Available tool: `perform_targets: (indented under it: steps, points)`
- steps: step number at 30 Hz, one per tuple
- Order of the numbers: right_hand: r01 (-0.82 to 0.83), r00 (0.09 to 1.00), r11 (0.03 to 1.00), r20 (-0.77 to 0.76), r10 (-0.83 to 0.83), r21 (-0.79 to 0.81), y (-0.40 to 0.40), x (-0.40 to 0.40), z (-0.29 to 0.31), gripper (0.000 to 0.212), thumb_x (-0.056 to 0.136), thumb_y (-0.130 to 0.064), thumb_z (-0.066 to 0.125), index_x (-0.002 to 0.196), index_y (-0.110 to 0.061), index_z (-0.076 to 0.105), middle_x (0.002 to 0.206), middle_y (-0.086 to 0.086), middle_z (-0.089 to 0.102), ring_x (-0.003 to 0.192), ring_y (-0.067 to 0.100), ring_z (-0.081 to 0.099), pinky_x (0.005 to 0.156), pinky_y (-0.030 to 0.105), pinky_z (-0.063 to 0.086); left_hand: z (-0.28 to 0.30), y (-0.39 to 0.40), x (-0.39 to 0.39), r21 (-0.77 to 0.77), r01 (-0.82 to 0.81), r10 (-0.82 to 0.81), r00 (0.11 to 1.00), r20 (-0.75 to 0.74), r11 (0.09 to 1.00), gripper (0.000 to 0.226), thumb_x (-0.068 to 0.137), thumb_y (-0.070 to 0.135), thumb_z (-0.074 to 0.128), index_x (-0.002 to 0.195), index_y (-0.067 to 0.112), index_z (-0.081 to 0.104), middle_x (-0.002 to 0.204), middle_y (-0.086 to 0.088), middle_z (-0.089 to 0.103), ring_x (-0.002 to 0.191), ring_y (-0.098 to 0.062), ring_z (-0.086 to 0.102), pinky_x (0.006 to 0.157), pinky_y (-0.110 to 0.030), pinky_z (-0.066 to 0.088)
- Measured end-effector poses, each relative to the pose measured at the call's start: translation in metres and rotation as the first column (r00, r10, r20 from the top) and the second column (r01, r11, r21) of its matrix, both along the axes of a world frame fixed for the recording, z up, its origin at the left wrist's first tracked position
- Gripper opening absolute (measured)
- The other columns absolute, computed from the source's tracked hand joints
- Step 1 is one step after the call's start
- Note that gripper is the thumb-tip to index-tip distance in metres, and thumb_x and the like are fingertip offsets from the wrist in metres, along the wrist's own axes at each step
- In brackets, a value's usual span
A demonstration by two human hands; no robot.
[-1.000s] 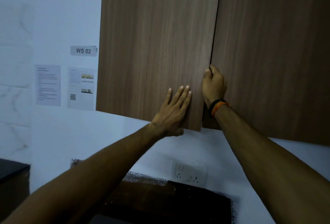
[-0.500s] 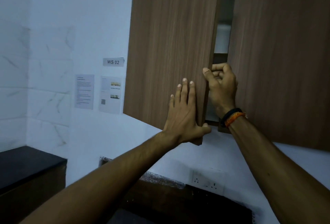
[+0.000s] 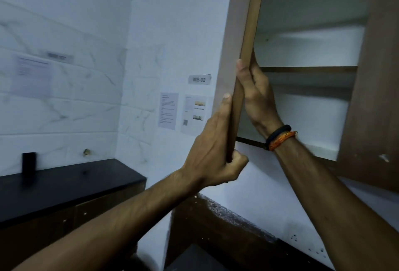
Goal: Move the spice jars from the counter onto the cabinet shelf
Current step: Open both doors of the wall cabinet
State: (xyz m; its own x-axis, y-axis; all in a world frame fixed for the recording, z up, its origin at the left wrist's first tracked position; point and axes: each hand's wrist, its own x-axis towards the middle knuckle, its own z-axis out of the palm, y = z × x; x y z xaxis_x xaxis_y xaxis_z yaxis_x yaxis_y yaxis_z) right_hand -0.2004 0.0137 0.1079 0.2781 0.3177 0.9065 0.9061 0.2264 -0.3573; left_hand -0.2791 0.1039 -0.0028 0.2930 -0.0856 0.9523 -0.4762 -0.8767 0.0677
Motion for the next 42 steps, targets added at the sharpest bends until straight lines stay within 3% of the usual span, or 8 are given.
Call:
perform_targets:
  steps: [5, 9, 14, 19, 28, 34, 39, 42]
  points:
    - [-0.048, 0.995, 0.996, 0.088, 0.054, -0.071, 0.066, -0.014, -0.004, 0.073, 0.102, -0.055, 0.040, 0.163, -0.027, 0.012, 0.171, -0.010, 0.012, 0.156, 0.003, 0.013, 0.129, 0.036, 0.016, -0.006, 0.048, -0.035, -0.196, -0.087, 0.099, 0.994, 0.052, 0.977, 0.094, 0.077, 0.009, 0.054, 0.159, 0.005, 0.009, 0.161, 0.008, 0.023, 0.121, -0.001, 0.050, 0.089, -0.004, 0.043]
    - [0.070, 0.972, 0.992, 0.231, -0.044, -0.105, 0.125, -0.021, -0.010, 0.066, 0.107, -0.047, 0.035, 0.163, -0.025, 0.009, 0.172, -0.004, 0.001, 0.157, 0.006, -0.001, 0.117, 0.006, 0.002, -0.004, 0.096, -0.051, -0.317, -0.166, 0.190, 0.981, 0.048, 0.934, 0.084, 0.087, 0.008, 0.045, 0.160, 0.006, 0.004, 0.166, -0.002, 0.020, 0.133, 0.009, 0.030, 0.105, -0.006, 0.034]
    - [0.237, 0.914, 0.967, 0.358, -0.189, -0.094, 0.183, -0.018, -0.020, 0.068, 0.106, -0.048, 0.036, 0.163, -0.026, 0.007, 0.172, 0.004, -0.001, 0.159, 0.021, 0.000, 0.128, 0.050, 0.015, -0.001, 0.153, -0.053, -0.294, -0.286, 0.309, 0.950, 0.036, 0.912, 0.081, 0.093, 0.006, 0.048, 0.159, 0.002, 0.001, 0.157, -0.017, 0.032, 0.122, 0.007, 0.035, 0.097, 0.005, 0.028]
    - [0.378, 0.852, 0.911, 0.446, -0.274, -0.164, 0.224, -0.003, -0.038, 0.072, 0.104, -0.045, 0.043, 0.164, -0.028, 0.007, 0.172, 0.004, -0.004, 0.159, 0.025, 0.000, 0.122, 0.062, 0.021, -0.003, 0.203, -0.056, -0.303, -0.406, 0.426, 0.905, 0.000, 0.862, 0.081, 0.090, 0.001, 0.048, 0.159, 0.004, 0.005, 0.154, -0.017, 0.027, 0.126, -0.014, 0.043, 0.103, -0.025, 0.044]
    - [0.475, 0.798, 0.873, 0.474, -0.372, -0.115, 0.265, 0.011, -0.060, 0.068, 0.104, -0.043, 0.039, 0.163, -0.025, 0.009, 0.172, 0.008, 0.001, 0.159, 0.027, 0.003, 0.124, 0.062, 0.014, -0.017, 0.247, -0.038, -0.006, -0.687, 0.686, 0.725, -0.051, 0.726, 0.086, 0.081, -0.008, 0.061, 0.154, -0.010, 0.014, 0.159, -0.040, -0.006, 0.151, -0.050, 0.001, 0.119, -0.051, 0.031]
    - [0.474, 0.782, 0.867, 0.527, -0.334, -0.154, 0.258, 0.019, -0.054, 0.070, 0.104, -0.041, 0.040, 0.163, -0.025, 0.008, 0.172, 0.006, 0.000, 0.159, 0.025, 0.001, 0.124, 0.061, 0.015, -0.019, 0.246, -0.032, -0.037, -0.709, 0.709, 0.705, -0.005, 0.704, 0.082, 0.080, -0.014, 0.051, 0.154, -0.010, 0.016, 0.157, -0.042, -0.006, 0.151, -0.051, -0.004, 0.115, -0.057, 0.034]
    - [0.496, 0.754, 0.852, 0.569, -0.328, -0.166, 0.224, 0.034, -0.053, 0.067, 0.104, -0.037, 0.044, 0.163, -0.023, 0.015, 0.171, 0.010, 0.008, 0.158, 0.030, 0.012, 0.125, 0.050, 0.025, -0.017, 0.216, -0.016, -0.036, -0.837, 0.838, 0.546, 0.019, 0.546, 0.090, 0.073, 0.000, 0.052, 0.157, 0.001, 0.019, 0.161, -0.037, 0.001, 0.151, -0.050, 0.000, 0.113, -0.075, 0.005]
    - [0.572, 0.735, 0.802, 0.541, -0.409, -0.171, 0.190, 0.053, -0.052, 0.064, 0.104, -0.038, 0.045, 0.162, -0.023, 0.022, 0.170, 0.011, 0.017, 0.154, 0.031, 0.023, 0.122, 0.049, 0.030, -0.015, 0.186, 0.002, 0.007, -0.796, 0.791, 0.603, 0.100, 0.606, 0.092, 0.065, 0.003, 0.051, 0.154, 0.007, 0.033, 0.162, -0.032, 0.012, 0.151, -0.047, 0.009, 0.113, -0.074, 0.008]
